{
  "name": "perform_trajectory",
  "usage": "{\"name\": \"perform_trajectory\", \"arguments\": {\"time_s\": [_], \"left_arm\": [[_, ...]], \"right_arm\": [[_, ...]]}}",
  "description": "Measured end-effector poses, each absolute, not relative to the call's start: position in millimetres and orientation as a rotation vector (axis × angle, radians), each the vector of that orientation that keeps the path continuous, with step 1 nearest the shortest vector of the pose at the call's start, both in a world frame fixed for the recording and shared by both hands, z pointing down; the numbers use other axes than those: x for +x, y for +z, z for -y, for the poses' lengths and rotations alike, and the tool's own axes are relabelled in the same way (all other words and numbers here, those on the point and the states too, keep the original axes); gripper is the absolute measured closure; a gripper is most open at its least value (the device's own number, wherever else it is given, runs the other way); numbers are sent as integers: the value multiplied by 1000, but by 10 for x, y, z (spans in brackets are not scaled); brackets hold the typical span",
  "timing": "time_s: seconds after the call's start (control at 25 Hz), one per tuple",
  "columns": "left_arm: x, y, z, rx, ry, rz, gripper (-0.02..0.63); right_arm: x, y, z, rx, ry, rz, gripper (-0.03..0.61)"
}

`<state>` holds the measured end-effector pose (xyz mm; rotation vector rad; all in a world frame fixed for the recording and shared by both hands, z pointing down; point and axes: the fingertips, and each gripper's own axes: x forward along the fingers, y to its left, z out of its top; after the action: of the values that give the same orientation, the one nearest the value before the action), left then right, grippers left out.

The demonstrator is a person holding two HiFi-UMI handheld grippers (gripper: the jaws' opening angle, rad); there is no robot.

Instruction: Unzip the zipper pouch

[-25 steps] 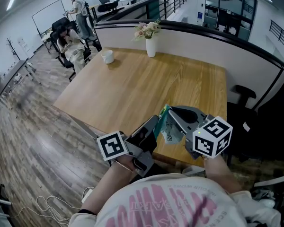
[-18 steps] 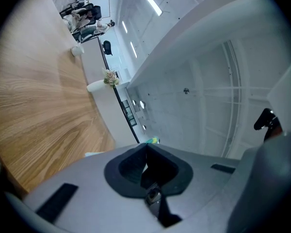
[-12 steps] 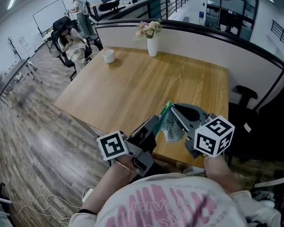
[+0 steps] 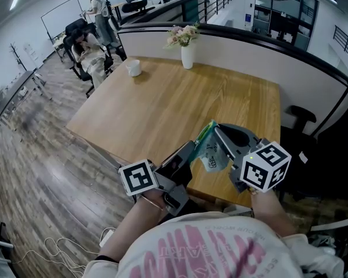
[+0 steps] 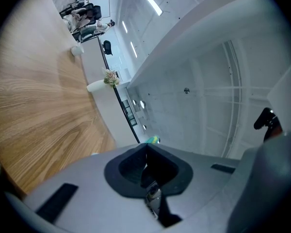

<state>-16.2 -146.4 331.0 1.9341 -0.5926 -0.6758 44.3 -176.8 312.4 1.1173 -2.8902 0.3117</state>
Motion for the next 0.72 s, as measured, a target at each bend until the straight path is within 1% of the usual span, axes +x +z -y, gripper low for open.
{"name": "perform_trajectory", "arguments": {"time_s": [0.72], "left_arm": [[-225, 3268, 1477, 1930, -701, 595, 615]], "right_arm": [[552, 3014, 1889, 1228, 333, 2871, 568]]}}
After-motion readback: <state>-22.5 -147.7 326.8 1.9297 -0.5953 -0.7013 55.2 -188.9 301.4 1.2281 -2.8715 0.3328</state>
